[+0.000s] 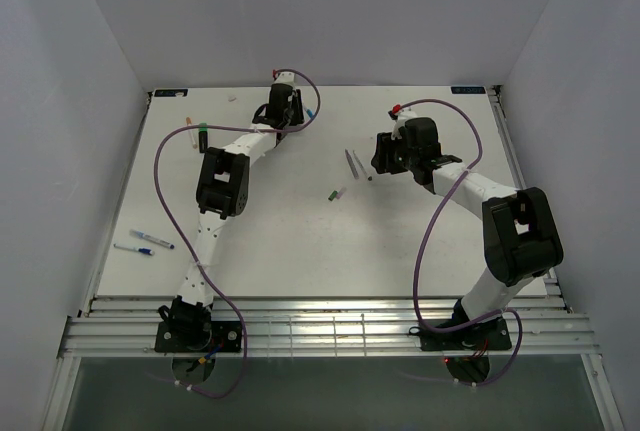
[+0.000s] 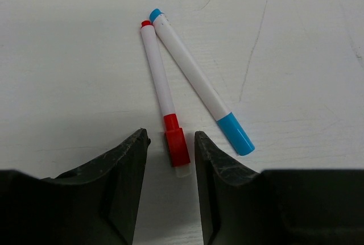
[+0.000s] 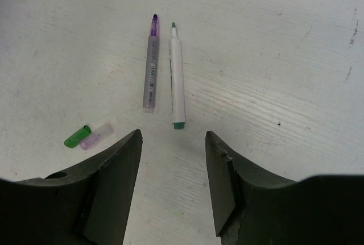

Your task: Open the pen caps

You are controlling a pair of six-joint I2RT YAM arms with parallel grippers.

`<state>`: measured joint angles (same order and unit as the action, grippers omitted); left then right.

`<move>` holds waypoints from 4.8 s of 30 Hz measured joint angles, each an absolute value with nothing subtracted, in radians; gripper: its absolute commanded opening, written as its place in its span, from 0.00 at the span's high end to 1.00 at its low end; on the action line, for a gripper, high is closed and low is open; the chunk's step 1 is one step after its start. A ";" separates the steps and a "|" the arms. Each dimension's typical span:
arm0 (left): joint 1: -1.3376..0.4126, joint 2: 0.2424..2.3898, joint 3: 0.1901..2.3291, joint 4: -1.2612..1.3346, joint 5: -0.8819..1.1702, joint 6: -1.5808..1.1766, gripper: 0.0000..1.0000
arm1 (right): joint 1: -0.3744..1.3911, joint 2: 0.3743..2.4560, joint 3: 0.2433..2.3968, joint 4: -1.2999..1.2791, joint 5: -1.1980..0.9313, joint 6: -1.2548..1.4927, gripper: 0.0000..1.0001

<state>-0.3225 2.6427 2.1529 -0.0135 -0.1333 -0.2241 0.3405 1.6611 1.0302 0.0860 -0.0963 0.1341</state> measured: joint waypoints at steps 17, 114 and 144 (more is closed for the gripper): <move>-0.318 2.622 2.088 0.050 -0.173 -0.221 0.59 | 0.340 1.661 1.030 0.086 -0.097 0.134 0.45; -0.336 1.023 0.529 0.315 0.737 -0.820 0.69 | 0.685 1.593 0.796 0.930 -0.526 1.124 0.92; -0.341 1.054 0.529 0.325 0.815 -0.807 1.00 | 0.696 1.589 0.796 0.919 -0.540 1.119 0.92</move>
<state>-0.3408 1.0538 0.5289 0.3248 0.8150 -0.8066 0.6956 1.5894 0.7963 0.9188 -0.5400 1.1191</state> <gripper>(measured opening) 0.241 0.166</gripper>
